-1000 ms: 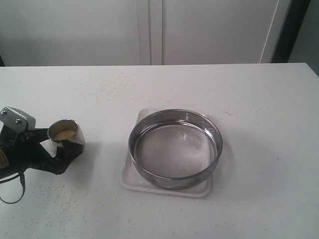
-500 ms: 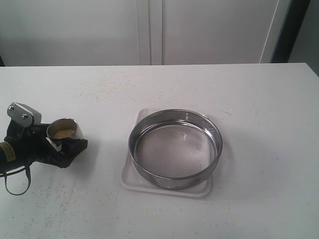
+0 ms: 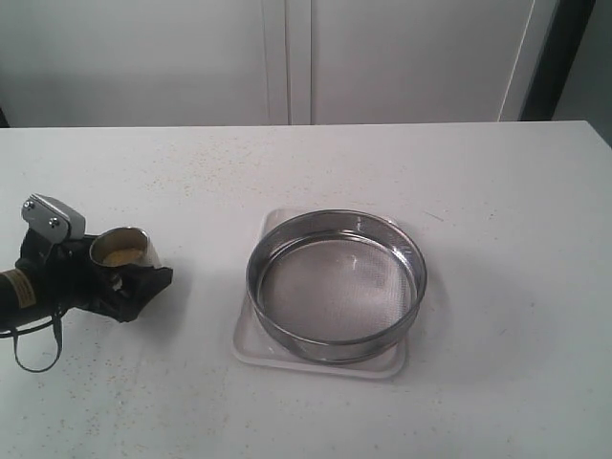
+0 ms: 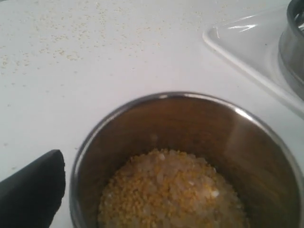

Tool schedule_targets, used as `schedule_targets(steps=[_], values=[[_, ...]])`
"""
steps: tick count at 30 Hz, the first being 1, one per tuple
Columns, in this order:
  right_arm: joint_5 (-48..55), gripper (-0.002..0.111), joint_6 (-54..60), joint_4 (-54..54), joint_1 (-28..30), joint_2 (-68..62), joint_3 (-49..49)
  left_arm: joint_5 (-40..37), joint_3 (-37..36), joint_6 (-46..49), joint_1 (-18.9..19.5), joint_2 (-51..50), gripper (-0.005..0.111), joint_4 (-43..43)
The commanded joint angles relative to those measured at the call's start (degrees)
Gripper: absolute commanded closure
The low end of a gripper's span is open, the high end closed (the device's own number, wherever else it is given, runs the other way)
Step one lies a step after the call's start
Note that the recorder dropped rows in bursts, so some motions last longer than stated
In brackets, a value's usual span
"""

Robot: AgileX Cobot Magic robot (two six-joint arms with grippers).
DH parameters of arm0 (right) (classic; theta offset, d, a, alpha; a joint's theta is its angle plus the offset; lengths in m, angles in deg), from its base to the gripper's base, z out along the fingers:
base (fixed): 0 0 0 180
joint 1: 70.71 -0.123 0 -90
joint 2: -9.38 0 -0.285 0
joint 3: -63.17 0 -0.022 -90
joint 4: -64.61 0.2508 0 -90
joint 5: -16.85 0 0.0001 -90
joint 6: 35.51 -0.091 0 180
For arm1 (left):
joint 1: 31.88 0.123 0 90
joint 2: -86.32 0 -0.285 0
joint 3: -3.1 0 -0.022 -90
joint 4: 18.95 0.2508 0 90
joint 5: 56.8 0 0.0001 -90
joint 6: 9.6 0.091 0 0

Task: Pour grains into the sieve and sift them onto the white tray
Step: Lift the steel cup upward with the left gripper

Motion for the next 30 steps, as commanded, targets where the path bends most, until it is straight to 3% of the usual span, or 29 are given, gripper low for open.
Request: schedule_targets(steps=[1, 12, 15, 18, 21, 25, 26, 30], values=[[-0.8, 0.108, -0.1, 0.2, 0.3, 0.3, -0.3, 0.1, 0.2, -0.2, 0.0, -2.1, 0.002, 0.5], [-0.8, 0.108, -0.1, 0.2, 0.3, 0.3, -0.3, 0.1, 0.7, -0.2, 0.0, -2.4, 0.002, 0.8], [-0.8, 0.108, -0.1, 0.2, 0.3, 0.3, -0.3, 0.1, 0.7, 0.0, 0.0, -2.4, 0.006, 1.5], [-0.8, 0.108, -0.1, 0.2, 0.3, 0.3, -0.3, 0.1, 0.7, 0.0, 0.0, -2.4, 0.022, 1.5], [-0.8, 0.108, -0.1, 0.2, 0.3, 0.3, -0.3, 0.1, 0.7, 0.0, 0.0, -2.4, 0.064, 1.4], [-0.8, 0.108, -0.1, 0.2, 0.3, 0.3, -0.3, 0.1, 0.7, 0.0, 0.0, -2.4, 0.102, 1.4], [-0.8, 0.108, -0.1, 0.2, 0.3, 0.3, -0.3, 0.1, 0.7, 0.0, 0.0, -2.4, 0.107, 1.4], [-0.8, 0.108, -0.1, 0.2, 0.3, 0.3, -0.3, 0.1, 0.7, -0.4, 0.0, -2.4, 0.107, 1.4]])
